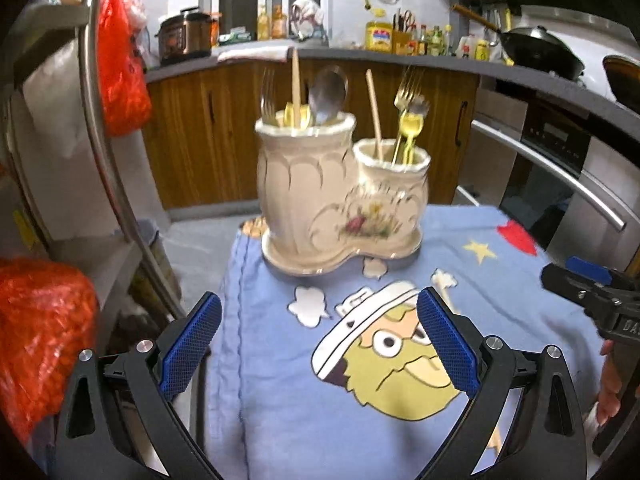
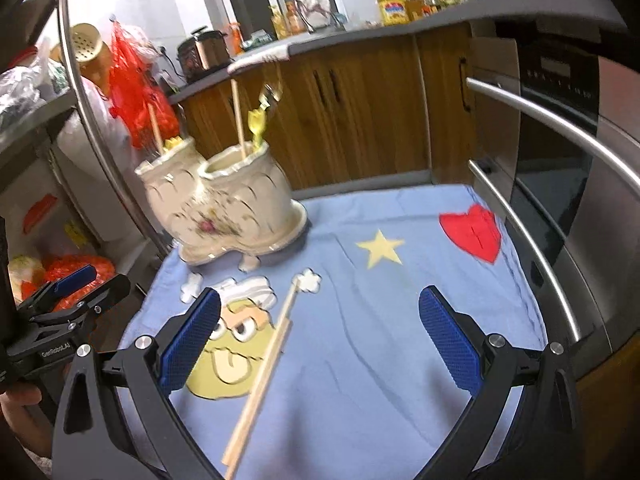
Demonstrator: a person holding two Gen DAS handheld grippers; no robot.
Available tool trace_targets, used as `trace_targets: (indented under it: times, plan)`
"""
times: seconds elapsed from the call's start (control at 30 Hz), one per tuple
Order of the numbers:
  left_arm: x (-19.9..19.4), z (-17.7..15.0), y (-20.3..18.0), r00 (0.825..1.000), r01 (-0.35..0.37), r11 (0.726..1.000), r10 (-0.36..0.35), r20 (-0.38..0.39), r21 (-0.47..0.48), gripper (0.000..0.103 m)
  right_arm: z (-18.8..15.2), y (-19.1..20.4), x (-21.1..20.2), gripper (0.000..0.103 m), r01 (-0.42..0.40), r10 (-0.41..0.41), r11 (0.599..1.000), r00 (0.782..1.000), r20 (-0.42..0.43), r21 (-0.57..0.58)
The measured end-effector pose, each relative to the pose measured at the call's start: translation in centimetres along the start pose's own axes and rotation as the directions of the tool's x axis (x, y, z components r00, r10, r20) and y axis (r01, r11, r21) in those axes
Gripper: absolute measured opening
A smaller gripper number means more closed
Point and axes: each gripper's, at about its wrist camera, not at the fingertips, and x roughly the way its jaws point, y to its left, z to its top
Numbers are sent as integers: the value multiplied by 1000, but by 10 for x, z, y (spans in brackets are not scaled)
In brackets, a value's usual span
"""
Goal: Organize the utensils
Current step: 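Move the right gripper to the last wooden chopstick on the cloth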
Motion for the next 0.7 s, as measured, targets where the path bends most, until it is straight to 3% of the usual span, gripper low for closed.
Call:
trace_targets:
  times: [0.37,0.53,0.63,0.7]
  plan:
    - [35,-22,1,997,1,1000,1,-79,22,97,-20,-23,29,98,34,-34,999,996,-88,-8]
    - [37,-23,-2,997,9,999,-5,-83,44,97,-29,-13,31,78,-22,13,998,989,-148,-55]
    - [38,-22,-4,996,18,999,-15,-85,40,97,-33,-1,33,57,-66,51,995,981,-186,-77]
    - [40,-22,-6,996,25,999,-21,-92,36,97,-36,9,35,39,-96,75,991,976,-206,-95]
